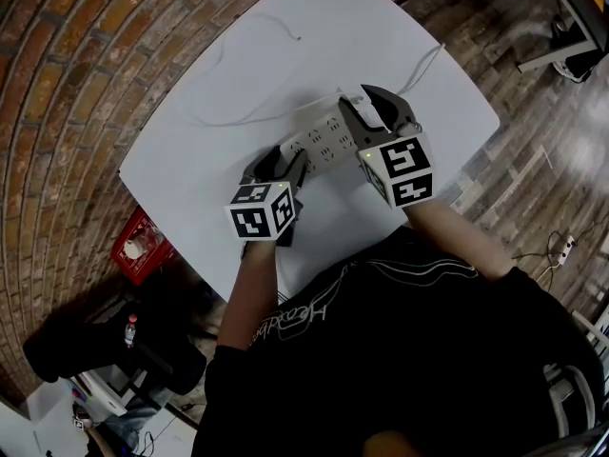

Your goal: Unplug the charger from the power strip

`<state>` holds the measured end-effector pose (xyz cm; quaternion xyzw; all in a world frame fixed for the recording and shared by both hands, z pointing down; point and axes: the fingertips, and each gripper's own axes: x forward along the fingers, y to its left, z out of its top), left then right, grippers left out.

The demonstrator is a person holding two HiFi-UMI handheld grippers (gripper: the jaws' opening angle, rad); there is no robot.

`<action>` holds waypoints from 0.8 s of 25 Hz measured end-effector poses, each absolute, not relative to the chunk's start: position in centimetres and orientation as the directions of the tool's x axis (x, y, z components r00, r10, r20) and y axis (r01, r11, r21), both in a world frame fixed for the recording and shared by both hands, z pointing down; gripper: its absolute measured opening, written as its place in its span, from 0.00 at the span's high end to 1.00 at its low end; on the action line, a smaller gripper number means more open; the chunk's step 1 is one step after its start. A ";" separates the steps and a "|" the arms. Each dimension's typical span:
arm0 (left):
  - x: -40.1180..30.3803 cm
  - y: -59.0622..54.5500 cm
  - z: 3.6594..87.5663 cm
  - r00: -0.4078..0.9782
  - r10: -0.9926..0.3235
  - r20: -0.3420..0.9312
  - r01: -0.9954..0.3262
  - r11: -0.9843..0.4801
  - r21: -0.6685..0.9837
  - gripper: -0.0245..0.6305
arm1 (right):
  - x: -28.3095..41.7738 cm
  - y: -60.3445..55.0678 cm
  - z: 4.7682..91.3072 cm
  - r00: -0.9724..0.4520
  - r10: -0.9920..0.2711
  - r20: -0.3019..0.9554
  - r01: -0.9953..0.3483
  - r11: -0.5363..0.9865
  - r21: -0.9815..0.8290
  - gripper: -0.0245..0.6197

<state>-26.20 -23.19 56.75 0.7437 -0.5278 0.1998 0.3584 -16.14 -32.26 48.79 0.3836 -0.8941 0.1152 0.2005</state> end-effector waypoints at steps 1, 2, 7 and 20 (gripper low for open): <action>-26.2 -23.2 56.7 0.362 -0.643 0.675 -0.928 -0.179 0.328 0.64 | -16.2 -32.3 48.0 -0.637 -0.639 0.432 -0.727 0.684 -0.058 0.78; -26.2 -23.1 56.7 0.362 -0.643 0.675 -0.927 -0.172 0.333 0.64 | -16.3 -32.1 47.6 -0.649 -0.630 0.427 -0.720 0.690 -0.077 0.78; -26.2 -22.4 55.7 0.326 -0.652 0.684 -0.945 -0.194 0.265 0.67 | -16.1 -30.7 48.1 -0.707 -0.554 0.440 -0.684 0.696 -0.221 0.78; -24.2 -16.6 44.1 0.396 -0.821 0.412 -0.880 -0.212 0.426 0.77 | -13.7 -24.9 43.0 -0.875 -0.409 0.260 -0.477 0.629 -0.614 0.78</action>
